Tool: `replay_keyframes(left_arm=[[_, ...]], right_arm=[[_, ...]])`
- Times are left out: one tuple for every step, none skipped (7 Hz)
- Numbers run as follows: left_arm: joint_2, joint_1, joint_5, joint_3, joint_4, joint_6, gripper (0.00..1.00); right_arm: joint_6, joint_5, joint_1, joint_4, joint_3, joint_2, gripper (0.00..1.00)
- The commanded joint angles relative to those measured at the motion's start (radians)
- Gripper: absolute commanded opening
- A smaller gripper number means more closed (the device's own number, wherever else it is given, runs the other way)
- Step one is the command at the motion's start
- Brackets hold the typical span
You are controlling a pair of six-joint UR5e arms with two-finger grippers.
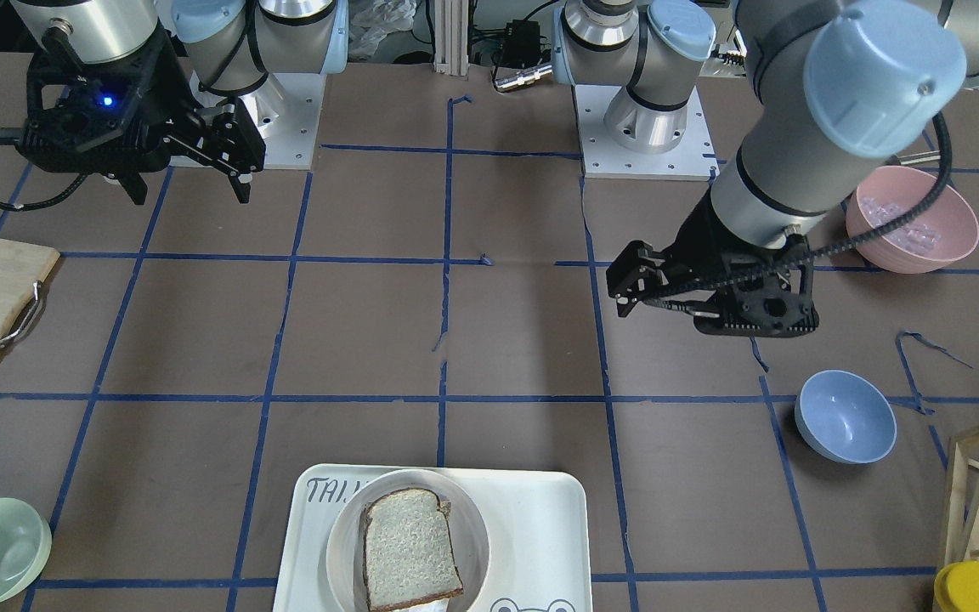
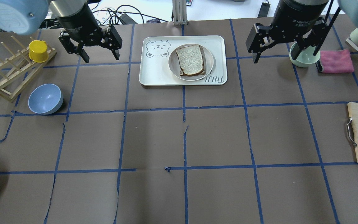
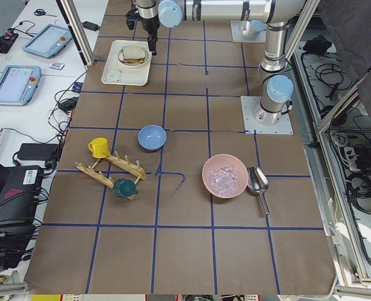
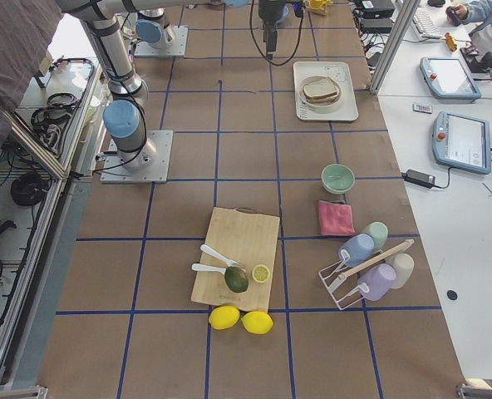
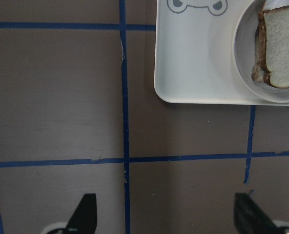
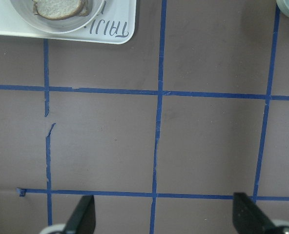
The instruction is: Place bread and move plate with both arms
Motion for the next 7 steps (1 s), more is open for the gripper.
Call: replay_keyframes(left_arm=[[0.148, 0.001, 0.007, -0.12, -0.002, -0.002, 1.0], [0.175, 0.009, 0.009, -0.129, -0.013, -0.002, 1.0], [0.193, 0.011, 0.051, -0.131, -0.028, 0.0, 1.0], [0.204, 0.011, 0.082, -0.132, -0.056, 0.001, 1.0], [0.204, 0.011, 0.073, -0.138, -0.053, -0.012, 1.0], [0.206, 0.009, 0.075, -0.149, -0.048, -0.012, 1.0], [0.21, 0.009, 0.075, -0.151, -0.047, -0.012, 1.0]], right_arm=[[0.0, 0.005, -0.002, -0.003, 0.004, 0.001, 1.0], [0.0, 0.005, -0.001, 0.001, 0.004, -0.001, 1.0], [0.0, 0.003, -0.002, 0.004, 0.004, -0.001, 1.0], [0.0, -0.001, -0.001, 0.0, 0.004, -0.001, 1.0], [0.002, 0.0, 0.001, 0.0, 0.004, -0.003, 1.0], [0.002, 0.0, 0.001, 0.004, 0.004, -0.006, 1.0], [0.002, -0.001, 0.001, 0.003, 0.003, -0.004, 1.0]])
